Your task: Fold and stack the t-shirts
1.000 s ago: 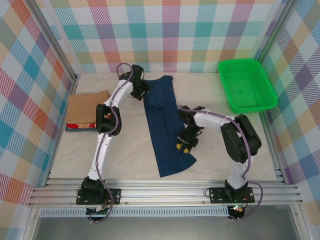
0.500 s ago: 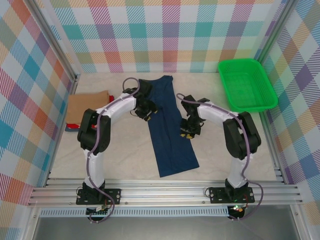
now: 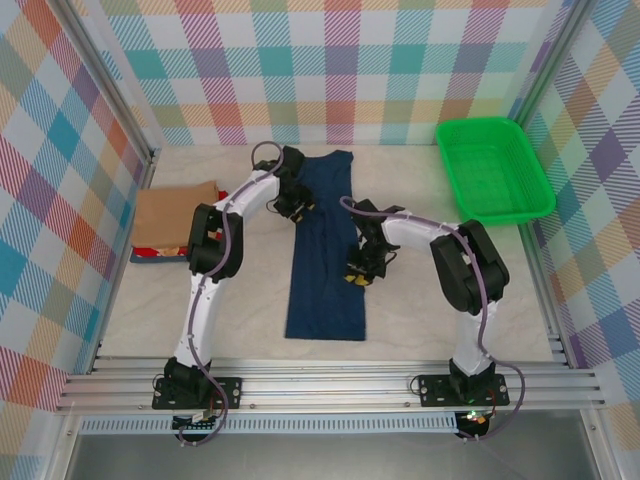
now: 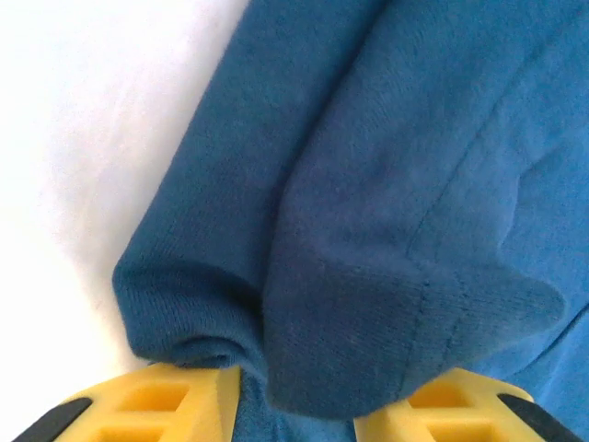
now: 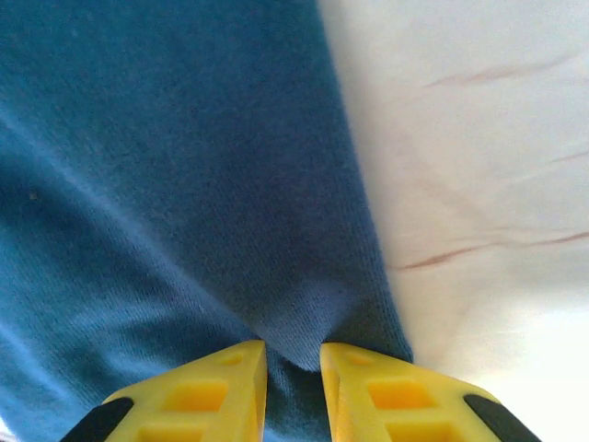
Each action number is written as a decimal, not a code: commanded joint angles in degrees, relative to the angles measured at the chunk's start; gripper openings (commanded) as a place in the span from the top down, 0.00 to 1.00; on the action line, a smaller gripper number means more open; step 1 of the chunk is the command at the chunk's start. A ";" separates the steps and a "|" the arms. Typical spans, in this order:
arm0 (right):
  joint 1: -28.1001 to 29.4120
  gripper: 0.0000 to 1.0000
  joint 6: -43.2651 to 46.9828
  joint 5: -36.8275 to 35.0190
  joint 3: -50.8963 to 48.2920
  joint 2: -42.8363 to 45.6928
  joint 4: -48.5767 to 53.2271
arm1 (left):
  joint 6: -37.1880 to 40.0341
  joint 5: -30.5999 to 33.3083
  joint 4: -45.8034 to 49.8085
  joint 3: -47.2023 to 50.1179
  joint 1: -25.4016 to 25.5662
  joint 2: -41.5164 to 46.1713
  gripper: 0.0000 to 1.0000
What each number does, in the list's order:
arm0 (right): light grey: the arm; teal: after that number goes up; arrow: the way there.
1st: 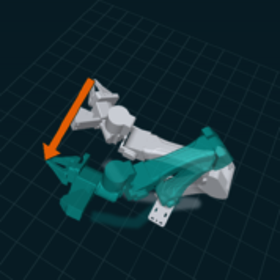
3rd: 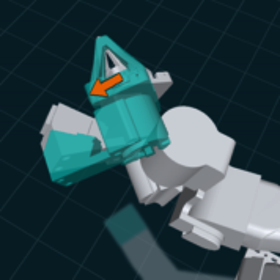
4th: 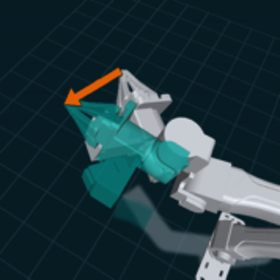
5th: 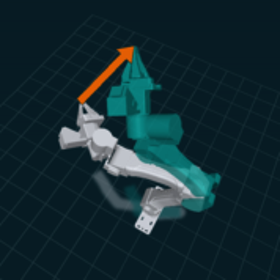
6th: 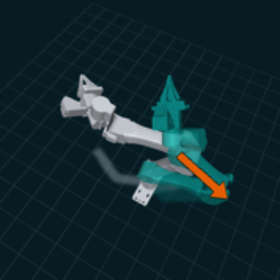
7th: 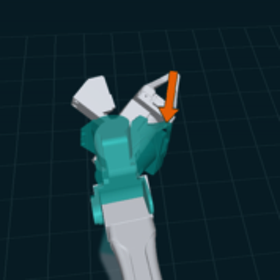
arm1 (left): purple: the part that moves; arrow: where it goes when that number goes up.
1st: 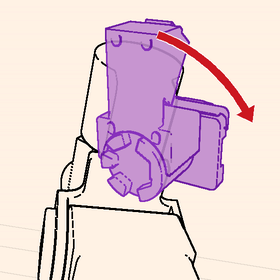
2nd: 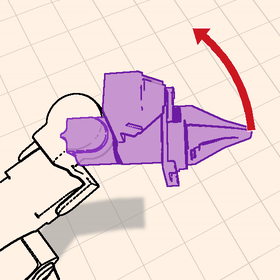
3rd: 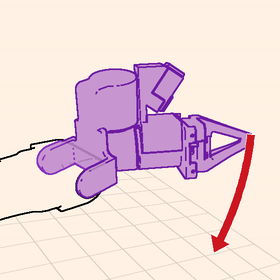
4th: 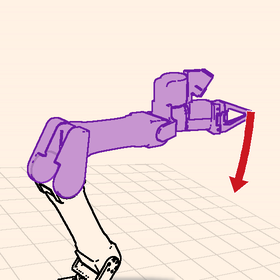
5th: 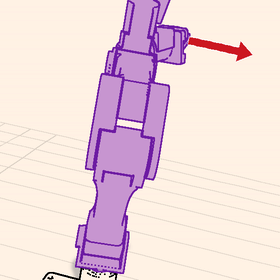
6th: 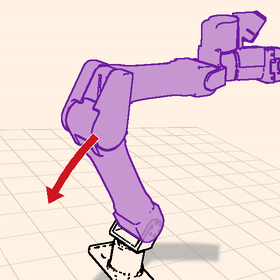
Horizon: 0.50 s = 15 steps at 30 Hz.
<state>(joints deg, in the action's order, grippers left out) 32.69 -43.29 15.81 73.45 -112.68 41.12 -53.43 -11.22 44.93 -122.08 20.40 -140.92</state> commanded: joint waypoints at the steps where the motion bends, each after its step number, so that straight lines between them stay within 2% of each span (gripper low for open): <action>1: 0.73 0.75 -3.66 -0.79 0.11 -3.71 1.52 | 5.61 1.00 6.22 -6.21 -1.74 -4.99 0.62; 4: 0.45 0.73 -2.79 -4.11 1.60 -1.41 3.84 | 7.34 3.07 12.24 -8.74 -2.04 -3.73 0.63; 6: 0.21 0.69 -1.83 -5.80 1.18 1.64 4.02 | 6.13 4.92 11.26 -1.38 -1.90 2.33 0.62; 10: 0.16 0.61 -0.70 -6.58 -0.18 6.34 5.90 | 2.57 8.73 7.03 17.65 -1.48 16.83 0.50; 12: 0.60 0.58 -1.00 -5.94 -2.57 8.88 5.85 | 2.44 10.29 5.07 24.98 -1.44 23.70 0.45; 15: 2.23 0.58 -1.78 -4.62 -6.52 12.50 6.54 | 4.67 11.22 4.84 32.82 -1.01 33.12 0.43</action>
<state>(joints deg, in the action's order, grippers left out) 33.52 -44.40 10.94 70.11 -103.83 44.40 -49.98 -3.22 49.69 -93.14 19.35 -116.33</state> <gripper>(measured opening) 0.422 0.565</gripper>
